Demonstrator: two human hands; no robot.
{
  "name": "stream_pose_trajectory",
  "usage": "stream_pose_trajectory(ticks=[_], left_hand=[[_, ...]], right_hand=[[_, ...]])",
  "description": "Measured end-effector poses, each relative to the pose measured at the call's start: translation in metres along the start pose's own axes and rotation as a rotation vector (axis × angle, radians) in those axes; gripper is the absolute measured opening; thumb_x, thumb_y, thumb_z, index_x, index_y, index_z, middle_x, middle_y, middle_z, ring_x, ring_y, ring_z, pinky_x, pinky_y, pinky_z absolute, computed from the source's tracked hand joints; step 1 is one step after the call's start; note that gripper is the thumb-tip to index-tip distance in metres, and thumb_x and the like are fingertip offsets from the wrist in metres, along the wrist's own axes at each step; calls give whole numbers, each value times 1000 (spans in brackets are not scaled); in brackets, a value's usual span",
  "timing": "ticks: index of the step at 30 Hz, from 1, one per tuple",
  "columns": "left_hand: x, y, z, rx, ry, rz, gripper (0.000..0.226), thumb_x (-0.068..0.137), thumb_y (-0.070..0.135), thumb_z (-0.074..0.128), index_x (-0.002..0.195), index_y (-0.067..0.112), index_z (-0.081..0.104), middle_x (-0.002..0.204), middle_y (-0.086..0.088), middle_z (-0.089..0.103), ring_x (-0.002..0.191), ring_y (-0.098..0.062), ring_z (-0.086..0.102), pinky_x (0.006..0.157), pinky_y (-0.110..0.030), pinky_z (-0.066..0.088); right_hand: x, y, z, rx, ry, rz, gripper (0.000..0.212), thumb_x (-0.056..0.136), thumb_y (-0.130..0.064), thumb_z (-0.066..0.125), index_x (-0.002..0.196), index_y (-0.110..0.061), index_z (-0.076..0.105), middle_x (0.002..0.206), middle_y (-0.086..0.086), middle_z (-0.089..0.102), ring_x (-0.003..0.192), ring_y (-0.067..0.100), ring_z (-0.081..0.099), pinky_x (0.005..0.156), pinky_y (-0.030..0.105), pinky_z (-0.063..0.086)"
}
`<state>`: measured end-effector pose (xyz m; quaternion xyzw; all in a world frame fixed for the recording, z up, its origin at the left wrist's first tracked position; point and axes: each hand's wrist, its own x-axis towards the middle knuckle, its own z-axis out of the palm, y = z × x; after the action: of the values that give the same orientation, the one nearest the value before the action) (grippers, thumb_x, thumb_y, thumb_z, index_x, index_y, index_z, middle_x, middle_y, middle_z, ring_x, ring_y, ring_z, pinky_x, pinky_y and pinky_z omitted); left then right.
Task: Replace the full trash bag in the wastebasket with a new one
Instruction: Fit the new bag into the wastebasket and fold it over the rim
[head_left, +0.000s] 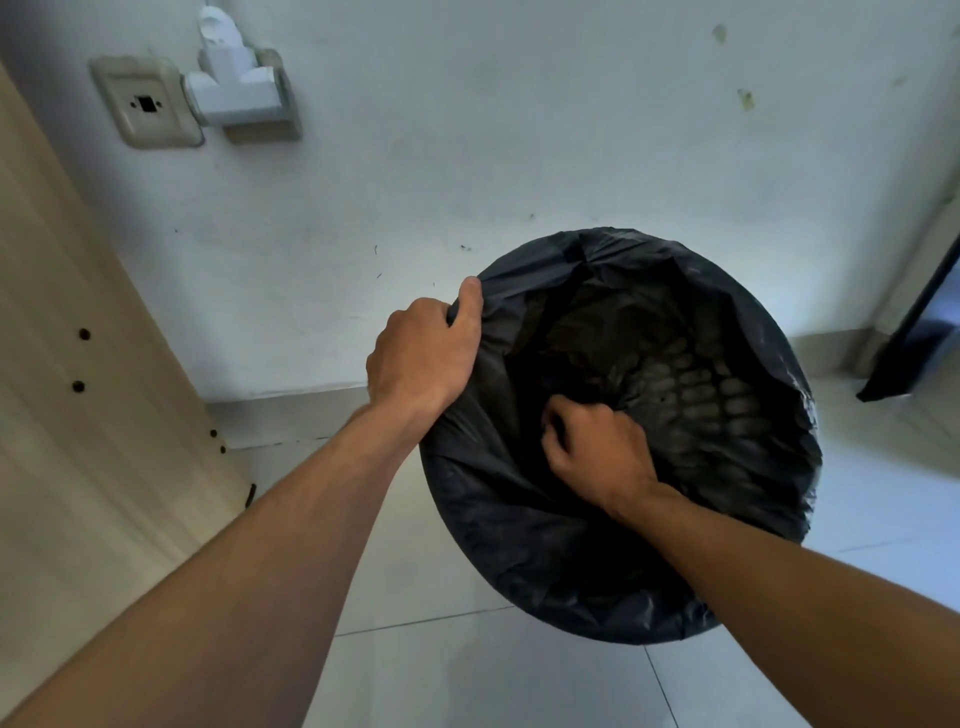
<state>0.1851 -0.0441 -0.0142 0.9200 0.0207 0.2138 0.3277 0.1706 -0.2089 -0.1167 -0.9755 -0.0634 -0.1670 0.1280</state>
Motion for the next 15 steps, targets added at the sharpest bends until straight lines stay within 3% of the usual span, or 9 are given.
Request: stream_pose_trajectory(ticks=[1, 3, 5, 7, 8, 10, 12, 14, 15], left_hand=[[0, 1, 1, -8, -2, 0, 63, 98, 58, 26, 54, 14, 35, 57, -1, 45, 53, -19, 42, 50, -31, 26], [0, 4, 2, -7, -7, 5, 63, 97, 59, 26, 54, 14, 37, 58, -1, 47, 54, -19, 44, 51, -31, 27], [-1, 7, 4, 3, -11, 11, 64, 97, 60, 26, 54, 14, 39, 59, -1, 48, 54, -19, 45, 51, -30, 27], [-2, 11, 4, 2, -12, 19, 64, 96, 60, 26, 53, 15, 36, 57, -1, 45, 53, -19, 43, 51, -30, 27], [-3, 12, 4, 1, -12, 24, 64, 96, 60, 26, 53, 15, 35, 56, 0, 44, 52, -19, 42, 51, -30, 27], [-4, 13, 5, 0, -11, 27, 63, 96, 60, 26, 52, 16, 34, 56, 0, 44, 52, -19, 41, 52, -31, 28], [-5, 13, 4, 4, -2, 24, 64, 96, 60, 27, 52, 15, 36, 57, -1, 46, 53, -19, 43, 52, -31, 27], [-6, 12, 2, 8, 11, 14, 64, 97, 59, 27, 53, 14, 37, 57, -1, 47, 52, -18, 43, 49, -30, 25], [-6, 12, 2, 9, 15, 5, 63, 97, 59, 27, 53, 14, 37, 57, -1, 47, 52, -18, 42, 49, -30, 25]], right_hand=[[2, -6, -3, 35, 28, 8, 22, 91, -35, 49, 110, -25, 57, 93, 9, 71, 88, 36, 66, 69, 36, 47], [8, -17, -2, 62, -41, -3, 28, 93, -35, 49, 119, -25, 53, 100, 15, 70, 93, 39, 65, 73, 39, 50], [8, -34, 3, 195, -330, 26, 51, 97, -33, 48, 145, -25, 34, 127, 21, 60, 115, 42, 57, 93, 42, 48], [7, -51, 12, 444, -574, 132, 60, 104, -30, 37, 156, -27, 6, 155, 17, 31, 141, 38, 33, 115, 46, 28], [7, -56, 16, 484, -600, 174, 58, 106, -29, 30, 156, -27, 1, 160, 11, 21, 146, 34, 23, 118, 49, 20], [7, -62, 21, 313, -508, 162, 57, 104, -26, 34, 156, -24, 11, 157, 7, 28, 143, 30, 27, 115, 51, 23], [7, -57, 20, 128, -221, 171, 45, 98, -23, 44, 142, -16, 40, 140, 11, 49, 128, 31, 44, 103, 44, 37], [2, -45, 22, 142, -13, 223, 33, 98, -26, 42, 126, -13, 53, 127, 12, 57, 118, 32, 50, 95, 42, 40], [-3, -37, 24, 175, -34, 242, 35, 100, -31, 37, 126, -14, 54, 129, 12, 57, 119, 32, 51, 96, 42, 40]])
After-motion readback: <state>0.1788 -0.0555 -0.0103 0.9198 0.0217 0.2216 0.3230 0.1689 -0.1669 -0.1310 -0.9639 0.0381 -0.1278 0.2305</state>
